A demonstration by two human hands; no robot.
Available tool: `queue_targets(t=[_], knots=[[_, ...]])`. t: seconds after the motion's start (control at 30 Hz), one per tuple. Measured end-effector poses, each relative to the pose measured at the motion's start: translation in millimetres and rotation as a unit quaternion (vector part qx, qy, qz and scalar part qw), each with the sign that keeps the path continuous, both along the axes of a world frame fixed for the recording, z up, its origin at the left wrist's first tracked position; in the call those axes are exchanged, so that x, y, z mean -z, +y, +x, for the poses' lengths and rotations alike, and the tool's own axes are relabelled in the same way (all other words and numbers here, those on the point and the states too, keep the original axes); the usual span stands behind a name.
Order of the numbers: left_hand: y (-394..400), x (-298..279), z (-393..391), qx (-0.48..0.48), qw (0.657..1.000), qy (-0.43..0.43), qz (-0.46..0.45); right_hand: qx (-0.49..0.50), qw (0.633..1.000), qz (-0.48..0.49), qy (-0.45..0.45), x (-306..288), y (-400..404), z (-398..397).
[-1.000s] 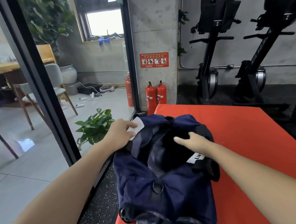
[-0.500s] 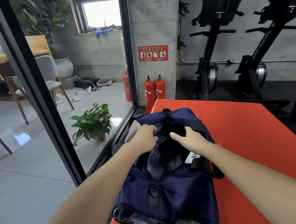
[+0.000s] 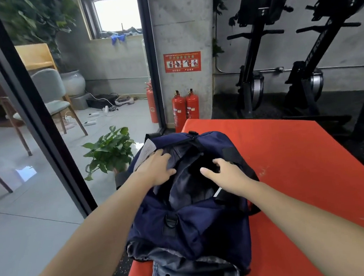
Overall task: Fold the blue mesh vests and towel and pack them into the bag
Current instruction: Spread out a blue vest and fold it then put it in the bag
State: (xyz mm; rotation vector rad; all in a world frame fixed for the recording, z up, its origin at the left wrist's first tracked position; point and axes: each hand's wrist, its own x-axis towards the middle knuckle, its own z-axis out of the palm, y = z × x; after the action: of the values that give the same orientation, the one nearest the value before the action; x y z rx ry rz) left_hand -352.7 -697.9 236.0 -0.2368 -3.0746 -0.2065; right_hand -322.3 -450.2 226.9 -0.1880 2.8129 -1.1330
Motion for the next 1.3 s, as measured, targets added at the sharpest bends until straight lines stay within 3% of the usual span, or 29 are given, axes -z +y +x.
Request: queue_targets(t=[0.33, 0.67, 1.0, 1.3], knots=[[29.5, -2.6, 61.7, 0.025, 0.997, 0.027, 0.064, 0.026, 0.996, -0.051, 0.062, -9.1, 33.8, 63.4], [110.9, -11.2, 155.1, 0.049, 0.992, 0.025, 0.117, 0.024, 0.996, -0.057, 0.070, -11.3, 101.0, 165.2], [288.0, 16.1, 241.9, 0.162, 0.975, 0.019, 0.150, 0.084, 0.992, -0.069, 0.071, 6.7, 239.5, 267.9], [486.9, 62.9, 303.5, 0.305, 0.928, -0.024, 0.211, 0.244, 0.963, -0.100, 0.061, 69.0, 404.6, 363.4]])
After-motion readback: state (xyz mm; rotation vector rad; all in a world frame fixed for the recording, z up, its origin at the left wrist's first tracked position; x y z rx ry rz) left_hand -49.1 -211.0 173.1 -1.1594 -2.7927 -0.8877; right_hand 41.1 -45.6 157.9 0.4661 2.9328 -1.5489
